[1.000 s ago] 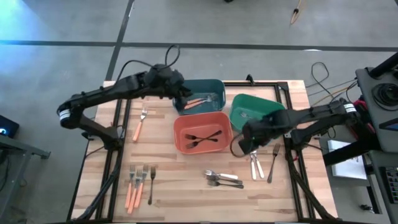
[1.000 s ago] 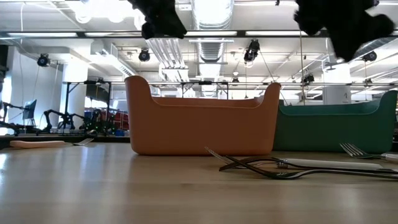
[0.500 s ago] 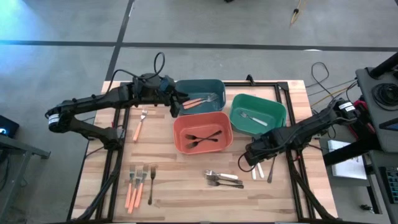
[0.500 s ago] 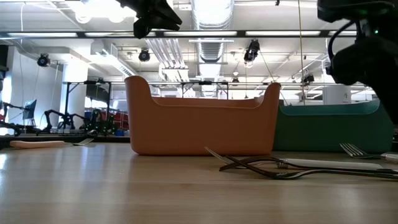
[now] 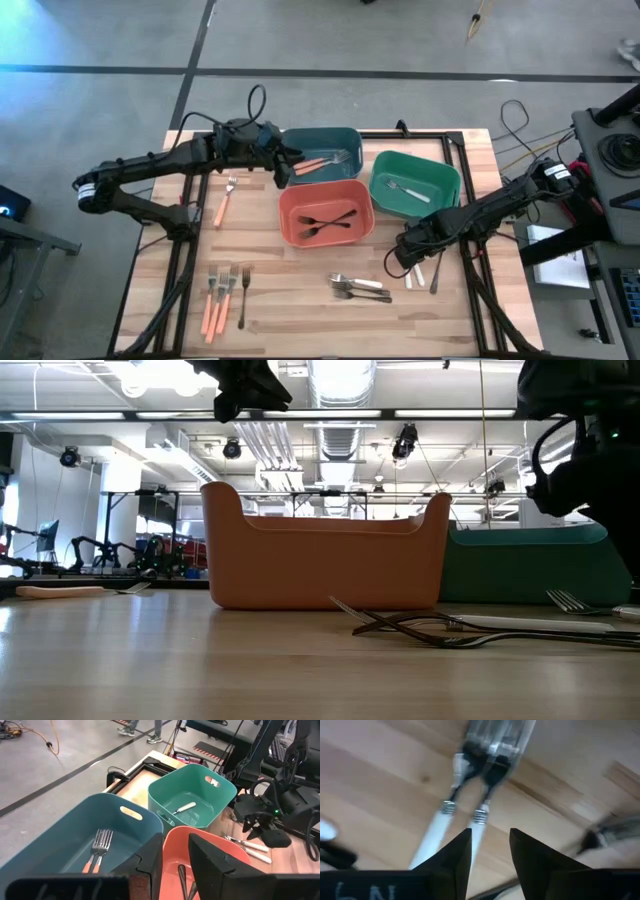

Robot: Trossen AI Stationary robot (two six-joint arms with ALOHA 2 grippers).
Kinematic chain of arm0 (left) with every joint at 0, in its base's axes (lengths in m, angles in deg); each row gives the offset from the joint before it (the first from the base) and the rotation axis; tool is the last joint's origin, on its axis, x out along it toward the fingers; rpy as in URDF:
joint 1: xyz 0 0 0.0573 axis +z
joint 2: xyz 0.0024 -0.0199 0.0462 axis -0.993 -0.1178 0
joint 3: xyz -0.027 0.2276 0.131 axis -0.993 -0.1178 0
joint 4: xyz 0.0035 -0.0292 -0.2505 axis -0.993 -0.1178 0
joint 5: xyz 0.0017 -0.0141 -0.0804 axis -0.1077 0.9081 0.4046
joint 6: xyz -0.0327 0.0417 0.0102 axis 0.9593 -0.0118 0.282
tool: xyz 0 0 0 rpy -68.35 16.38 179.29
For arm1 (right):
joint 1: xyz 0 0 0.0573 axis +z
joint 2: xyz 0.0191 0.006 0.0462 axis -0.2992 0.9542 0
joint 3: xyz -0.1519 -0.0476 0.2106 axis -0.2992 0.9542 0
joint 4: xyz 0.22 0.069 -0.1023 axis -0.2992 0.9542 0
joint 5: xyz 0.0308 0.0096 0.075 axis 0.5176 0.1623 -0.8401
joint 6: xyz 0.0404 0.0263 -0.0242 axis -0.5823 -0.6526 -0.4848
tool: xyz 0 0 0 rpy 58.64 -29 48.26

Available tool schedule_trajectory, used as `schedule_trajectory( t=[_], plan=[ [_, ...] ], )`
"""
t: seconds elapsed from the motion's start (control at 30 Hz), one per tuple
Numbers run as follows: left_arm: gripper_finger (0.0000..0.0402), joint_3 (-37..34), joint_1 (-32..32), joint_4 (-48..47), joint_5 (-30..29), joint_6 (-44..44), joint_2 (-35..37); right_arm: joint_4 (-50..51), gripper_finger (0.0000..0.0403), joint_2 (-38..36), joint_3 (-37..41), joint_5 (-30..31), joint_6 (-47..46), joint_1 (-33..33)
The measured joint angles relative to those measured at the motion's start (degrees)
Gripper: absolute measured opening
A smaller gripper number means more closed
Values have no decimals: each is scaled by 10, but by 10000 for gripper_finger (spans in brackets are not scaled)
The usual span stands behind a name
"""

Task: Sort silverware by color (type)
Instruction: Put the white fork into the green bin

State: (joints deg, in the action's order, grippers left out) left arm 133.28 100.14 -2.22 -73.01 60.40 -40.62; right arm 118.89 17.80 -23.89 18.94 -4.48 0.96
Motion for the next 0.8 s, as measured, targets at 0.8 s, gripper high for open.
schedule_trajectory(
  t=[0.8],
  plan=[
    [76,0,0,0,-1,-8,-1,-50,186,68,8,27,-48,1]
  ],
)
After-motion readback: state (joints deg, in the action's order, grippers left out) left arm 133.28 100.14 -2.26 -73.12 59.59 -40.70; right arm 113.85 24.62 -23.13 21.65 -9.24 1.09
